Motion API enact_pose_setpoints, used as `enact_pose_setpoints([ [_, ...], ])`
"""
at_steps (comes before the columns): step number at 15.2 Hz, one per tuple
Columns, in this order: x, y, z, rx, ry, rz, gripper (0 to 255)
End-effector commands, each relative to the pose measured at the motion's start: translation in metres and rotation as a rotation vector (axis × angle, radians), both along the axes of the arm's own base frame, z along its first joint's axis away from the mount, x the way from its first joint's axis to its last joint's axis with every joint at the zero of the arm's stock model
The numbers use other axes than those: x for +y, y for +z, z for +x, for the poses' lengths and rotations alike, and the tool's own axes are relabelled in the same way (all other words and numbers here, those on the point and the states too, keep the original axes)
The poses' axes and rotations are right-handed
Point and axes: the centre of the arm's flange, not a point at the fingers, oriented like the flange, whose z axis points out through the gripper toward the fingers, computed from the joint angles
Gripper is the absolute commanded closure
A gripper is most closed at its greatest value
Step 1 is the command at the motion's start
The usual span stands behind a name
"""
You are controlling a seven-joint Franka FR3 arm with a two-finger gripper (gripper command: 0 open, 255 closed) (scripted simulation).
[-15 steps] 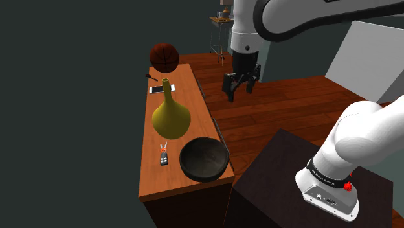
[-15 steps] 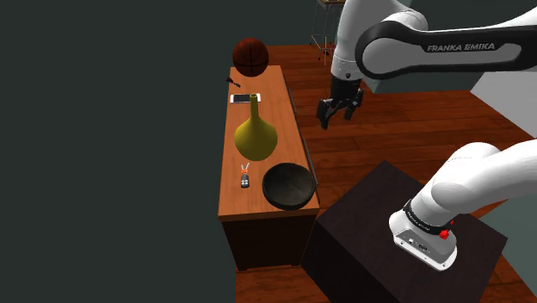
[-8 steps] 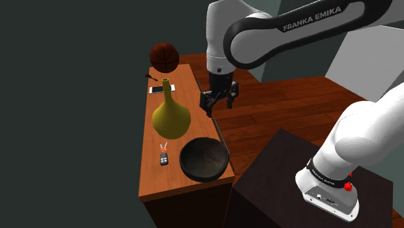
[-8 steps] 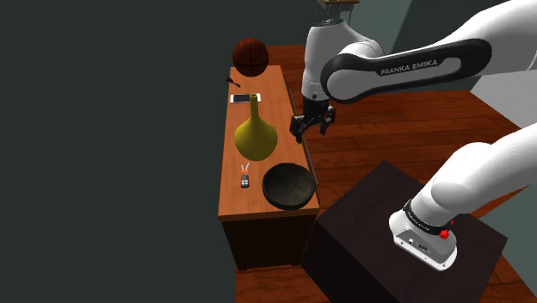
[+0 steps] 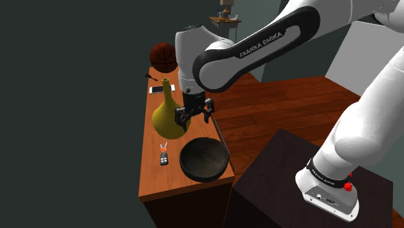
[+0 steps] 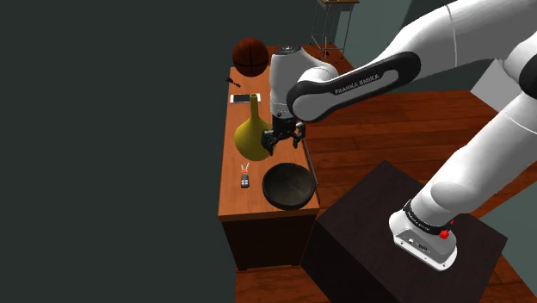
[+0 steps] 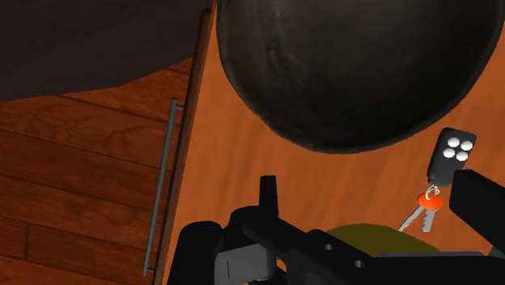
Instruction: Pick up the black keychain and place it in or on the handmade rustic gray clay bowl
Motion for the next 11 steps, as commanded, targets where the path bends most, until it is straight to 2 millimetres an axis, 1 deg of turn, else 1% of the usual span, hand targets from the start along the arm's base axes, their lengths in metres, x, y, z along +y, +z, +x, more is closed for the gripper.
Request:
enact_pose_setpoints([
  [1,0.015,-0.016,0.012,0.0,-0.017,0.003,0],
  [11,0.093,-0.093,0.084,0.002,-0.093,0.014,0],
])
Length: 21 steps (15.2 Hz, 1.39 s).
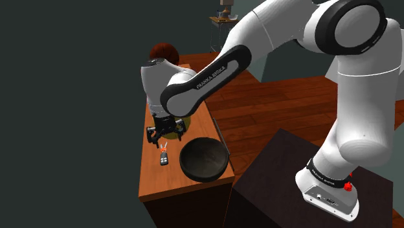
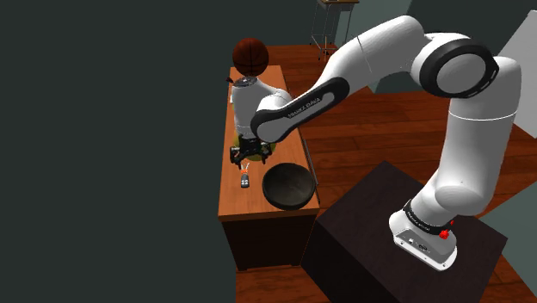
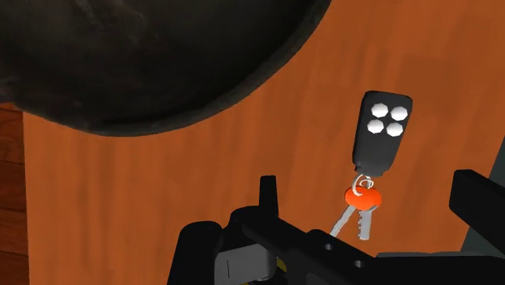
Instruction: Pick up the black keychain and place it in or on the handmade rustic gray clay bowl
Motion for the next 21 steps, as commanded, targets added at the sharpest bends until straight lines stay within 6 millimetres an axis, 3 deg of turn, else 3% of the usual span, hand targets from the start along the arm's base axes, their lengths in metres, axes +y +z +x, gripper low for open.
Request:
enact_pose_setpoints([
  [1,0.017,-0.014,0.015,0.0,-0.017,0.002,0],
  [2,0.024,-0.021,0.022,0.0,-0.024,0.003,0],
  [10,0.026,-0.062,0.021,0.0,-0.025,0.003,0],
  [18,0.026,-0.062,0.021,0.0,-0.025,0.003,0],
  [19,0.026,-0.062,0.021,0.0,-0.025,0.003,255],
  [21,0.026,-0.062,0.021,0.0,-0.025,0.003,255],
])
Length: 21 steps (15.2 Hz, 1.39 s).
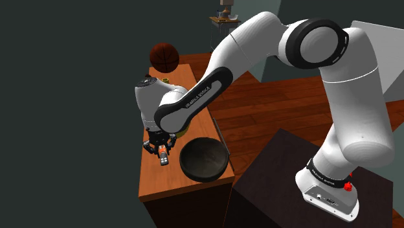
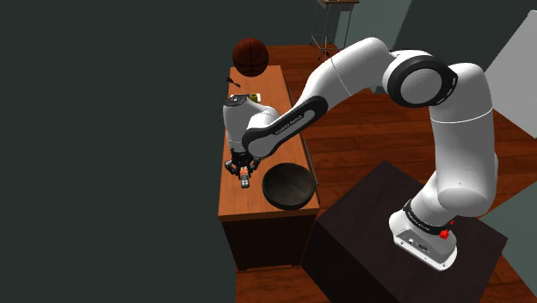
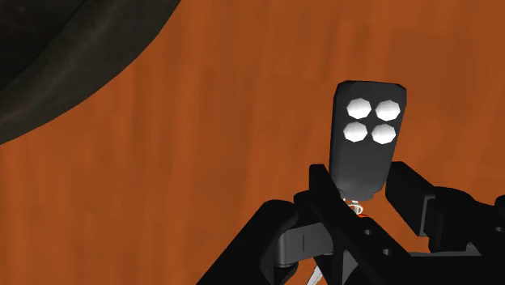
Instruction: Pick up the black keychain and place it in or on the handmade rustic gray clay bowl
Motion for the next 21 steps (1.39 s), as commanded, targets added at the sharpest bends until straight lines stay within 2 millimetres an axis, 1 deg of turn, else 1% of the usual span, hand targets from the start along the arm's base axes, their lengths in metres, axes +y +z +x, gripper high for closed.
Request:
enact_pose_setpoints([
  [1,0.0,0.0,0.0,0.0,0.0,0.0,255],
  [7,0.0,0.0,0.0,0.0,0.0,0.0,255],
  [21,0.0,0.074,0.0,0.0,0.0,0.0,255],
])
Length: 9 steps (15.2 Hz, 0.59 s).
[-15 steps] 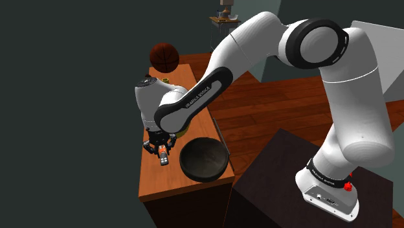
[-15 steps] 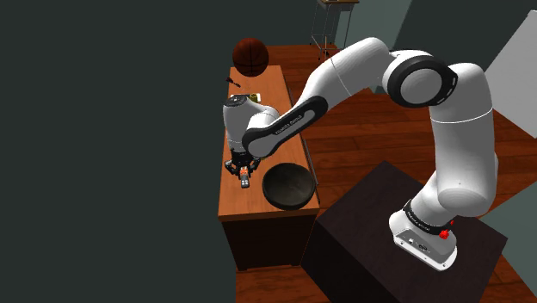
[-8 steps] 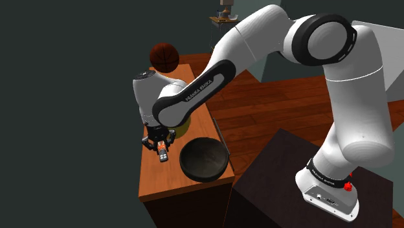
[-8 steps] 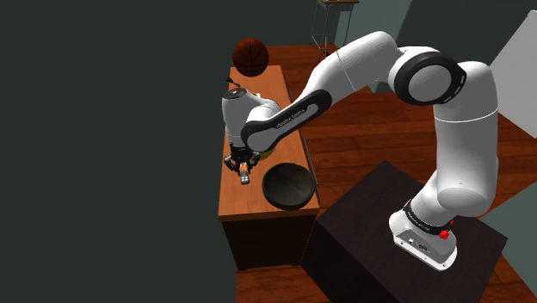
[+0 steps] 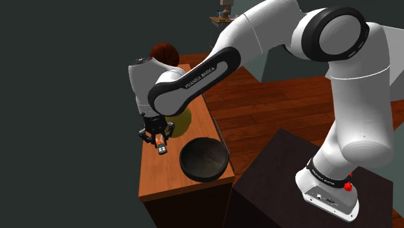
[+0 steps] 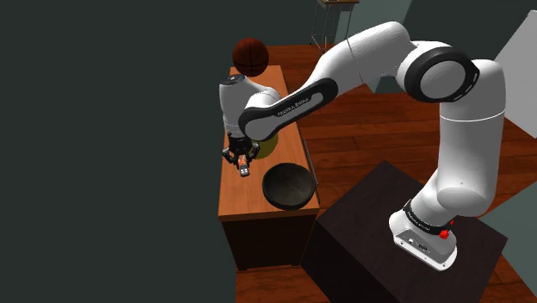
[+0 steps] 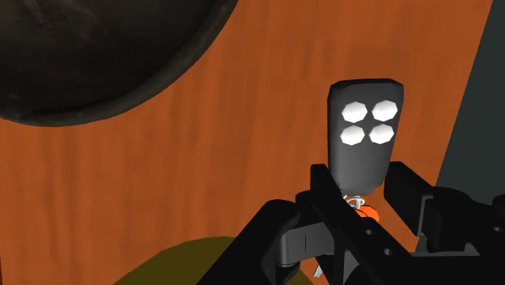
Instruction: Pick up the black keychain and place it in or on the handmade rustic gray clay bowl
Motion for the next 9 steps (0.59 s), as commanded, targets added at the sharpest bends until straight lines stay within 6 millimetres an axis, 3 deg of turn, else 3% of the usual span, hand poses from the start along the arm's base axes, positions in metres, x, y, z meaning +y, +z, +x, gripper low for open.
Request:
enact_pose_setpoints([
  [1,-0.001,0.01,0.001,0.0,0.0,0.0,255],
  [9,-0.001,0.053,0.001,0.0,0.0,0.0,255],
])
